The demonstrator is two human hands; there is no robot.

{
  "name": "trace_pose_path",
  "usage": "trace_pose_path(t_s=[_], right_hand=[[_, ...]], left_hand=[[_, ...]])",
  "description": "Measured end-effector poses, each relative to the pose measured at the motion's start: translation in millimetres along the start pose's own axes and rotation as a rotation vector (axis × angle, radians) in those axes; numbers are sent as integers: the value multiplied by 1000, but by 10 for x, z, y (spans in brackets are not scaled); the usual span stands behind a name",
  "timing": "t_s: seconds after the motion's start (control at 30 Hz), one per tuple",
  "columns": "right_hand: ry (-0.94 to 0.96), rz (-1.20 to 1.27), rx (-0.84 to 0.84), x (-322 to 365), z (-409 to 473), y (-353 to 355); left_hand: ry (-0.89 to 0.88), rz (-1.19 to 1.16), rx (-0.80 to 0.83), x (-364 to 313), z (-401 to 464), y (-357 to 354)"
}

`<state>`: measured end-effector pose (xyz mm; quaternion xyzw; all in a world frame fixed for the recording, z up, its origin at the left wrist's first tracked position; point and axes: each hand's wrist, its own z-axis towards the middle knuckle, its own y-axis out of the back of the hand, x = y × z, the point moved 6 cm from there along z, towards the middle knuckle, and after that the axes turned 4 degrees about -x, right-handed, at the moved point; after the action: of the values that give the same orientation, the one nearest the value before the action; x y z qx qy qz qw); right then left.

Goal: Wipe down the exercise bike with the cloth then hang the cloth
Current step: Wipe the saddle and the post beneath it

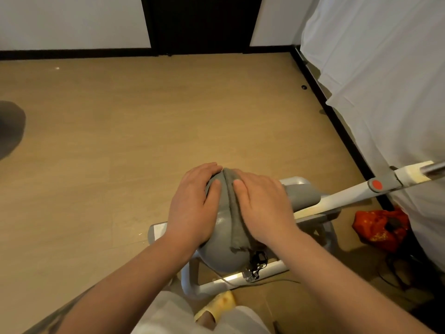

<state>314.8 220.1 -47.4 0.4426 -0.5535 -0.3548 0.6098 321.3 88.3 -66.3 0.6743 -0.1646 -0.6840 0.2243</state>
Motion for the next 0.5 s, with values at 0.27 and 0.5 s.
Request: trace_pose_path(t_s=[0.27,0.5], right_hand=[[-139,-199,85,80,233,-130],[-288,-49,12,-705,68,210]], left_hand=[[9,-6,-31,-4,1,17],[20,-23,-21,-14,-10,35]])
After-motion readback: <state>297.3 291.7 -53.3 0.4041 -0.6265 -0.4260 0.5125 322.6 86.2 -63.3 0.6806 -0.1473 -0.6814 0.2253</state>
